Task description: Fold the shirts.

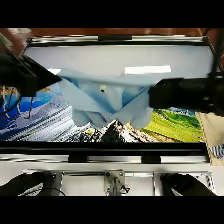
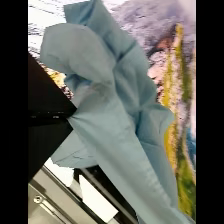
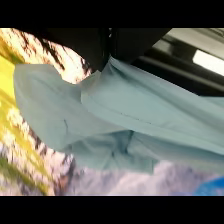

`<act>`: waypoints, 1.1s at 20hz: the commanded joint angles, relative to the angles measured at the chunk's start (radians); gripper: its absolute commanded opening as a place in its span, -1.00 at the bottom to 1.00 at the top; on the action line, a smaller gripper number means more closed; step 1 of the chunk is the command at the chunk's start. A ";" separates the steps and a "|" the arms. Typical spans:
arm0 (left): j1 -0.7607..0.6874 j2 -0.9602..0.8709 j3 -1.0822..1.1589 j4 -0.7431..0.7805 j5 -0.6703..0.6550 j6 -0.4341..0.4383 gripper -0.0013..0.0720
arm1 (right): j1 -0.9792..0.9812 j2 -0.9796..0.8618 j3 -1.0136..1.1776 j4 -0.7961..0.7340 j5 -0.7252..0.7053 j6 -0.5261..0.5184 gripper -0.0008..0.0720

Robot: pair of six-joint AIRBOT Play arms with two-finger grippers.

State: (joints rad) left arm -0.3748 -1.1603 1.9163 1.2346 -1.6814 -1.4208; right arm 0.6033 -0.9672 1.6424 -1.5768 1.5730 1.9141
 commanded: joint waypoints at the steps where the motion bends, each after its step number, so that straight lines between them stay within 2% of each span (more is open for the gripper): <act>1: 0.007 -0.064 -0.115 0.132 -0.113 -0.002 -0.82 | -0.001 -0.136 -0.022 -0.005 0.177 -0.085 -0.76; 4: 0.007 -0.134 -0.233 0.137 -0.067 -0.002 -0.82 | -0.001 -0.277 -0.025 -0.027 0.126 -0.139 -0.76; 7: 0.007 -0.172 -0.327 0.139 0.011 -0.002 -0.82 | -0.001 -0.391 -0.025 -0.102 0.077 -0.148 -0.76; 10: 0.008 -0.189 -0.383 0.138 0.051 -0.003 -0.81 | -0.001 -0.451 -0.025 -0.096 0.046 -0.151 -0.76; 12: 0.008 -0.193 -0.386 0.138 0.057 -0.003 -0.71 | -0.001 -0.451 -0.025 -0.072 0.009 -0.148 -0.76; 13: 0.008 -0.193 -0.386 0.133 0.073 -0.002 -0.64 | -0.001 -0.447 -0.025 -0.070 -0.004 -0.146 -0.76; 15: 0.008 -0.195 -0.386 0.100 0.124 -0.004 0.60 | -0.001 -0.448 -0.025 -0.070 -0.003 -0.146 -0.76; 19: 0.022 -0.212 -0.408 0.097 0.191 -0.006 0.65 | -0.001 -0.448 -0.025 -0.052 0.002 -0.146 -0.76; 22: 0.050 -0.212 -0.536 0.097 0.284 0.014 0.64 | -0.001 -0.448 -0.025 -0.020 0.000 -0.146 -0.76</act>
State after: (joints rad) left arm -0.3431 -1.3689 1.4605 1.3460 -1.4860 -1.4204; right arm 0.6014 -1.4136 1.6173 -1.6321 1.5799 1.7683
